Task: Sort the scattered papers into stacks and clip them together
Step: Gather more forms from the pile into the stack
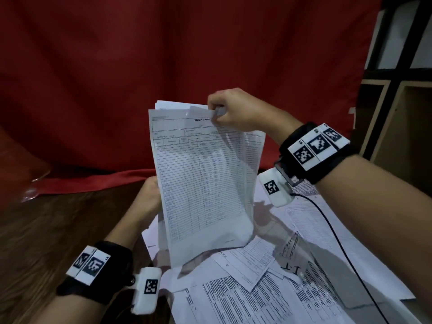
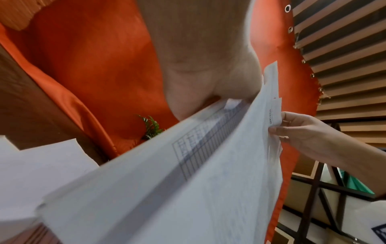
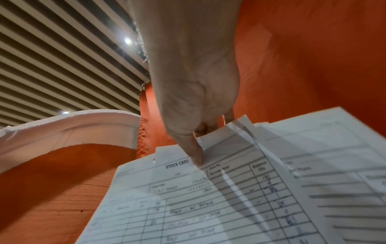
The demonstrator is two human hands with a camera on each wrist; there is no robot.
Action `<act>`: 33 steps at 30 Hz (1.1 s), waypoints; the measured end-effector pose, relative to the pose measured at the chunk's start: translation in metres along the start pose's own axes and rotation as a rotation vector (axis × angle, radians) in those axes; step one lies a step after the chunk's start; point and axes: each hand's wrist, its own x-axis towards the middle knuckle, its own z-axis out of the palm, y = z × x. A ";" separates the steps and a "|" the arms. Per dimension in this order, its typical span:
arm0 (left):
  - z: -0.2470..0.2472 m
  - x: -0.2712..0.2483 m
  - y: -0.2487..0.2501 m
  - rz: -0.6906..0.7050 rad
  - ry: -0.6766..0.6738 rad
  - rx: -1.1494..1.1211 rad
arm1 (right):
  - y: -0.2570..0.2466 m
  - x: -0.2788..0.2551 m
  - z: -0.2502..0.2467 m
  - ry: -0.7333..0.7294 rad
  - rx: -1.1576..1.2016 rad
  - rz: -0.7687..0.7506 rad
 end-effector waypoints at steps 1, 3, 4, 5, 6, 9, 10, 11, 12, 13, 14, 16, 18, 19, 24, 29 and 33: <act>0.000 -0.001 0.001 -0.022 0.010 -0.139 | 0.000 -0.001 0.000 0.010 0.000 -0.002; -0.004 0.000 0.004 -0.028 0.025 -0.421 | -0.001 -0.002 0.002 0.035 -0.004 -0.022; -0.005 0.002 0.005 0.016 0.029 -0.460 | -0.002 -0.003 0.003 0.048 0.012 -0.030; -0.004 0.002 0.007 0.067 0.046 -0.433 | -0.005 -0.004 0.005 0.064 0.032 -0.040; -0.002 0.003 0.010 0.101 0.092 -0.368 | -0.008 -0.005 0.007 0.087 0.054 -0.061; 0.004 0.008 0.011 0.143 0.284 -0.258 | -0.013 -0.010 0.018 0.263 -0.007 -0.108; 0.004 0.009 0.009 0.154 0.314 -0.269 | -0.010 -0.014 0.023 0.393 -0.019 -0.080; 0.003 0.008 0.007 0.161 0.338 -0.283 | -0.005 -0.021 0.029 0.544 0.036 -0.023; -0.001 0.008 0.004 0.157 0.357 -0.291 | 0.003 -0.029 0.038 0.671 0.160 0.063; -0.004 0.007 0.002 0.149 0.365 -0.297 | 0.014 -0.036 0.050 0.728 0.321 0.178; -0.007 0.006 -0.002 0.140 0.366 -0.306 | 0.023 -0.045 0.064 0.689 0.499 0.305; -0.008 0.007 -0.010 0.116 0.338 -0.327 | 0.033 -0.059 0.091 0.446 0.864 0.453; -0.005 0.009 -0.010 0.108 0.289 -0.341 | 0.034 -0.066 0.110 0.270 1.107 0.442; -0.003 0.010 -0.008 0.113 0.273 -0.345 | 0.031 -0.066 0.116 0.236 1.128 0.414; -0.003 0.018 0.002 0.168 0.304 -0.318 | 0.016 -0.060 0.116 0.361 1.062 0.344; -0.002 0.022 0.001 0.226 0.458 -0.257 | 0.010 -0.058 0.119 0.597 1.101 0.243; -0.002 0.022 0.002 0.261 0.519 -0.236 | 0.012 -0.059 0.124 0.583 1.158 0.246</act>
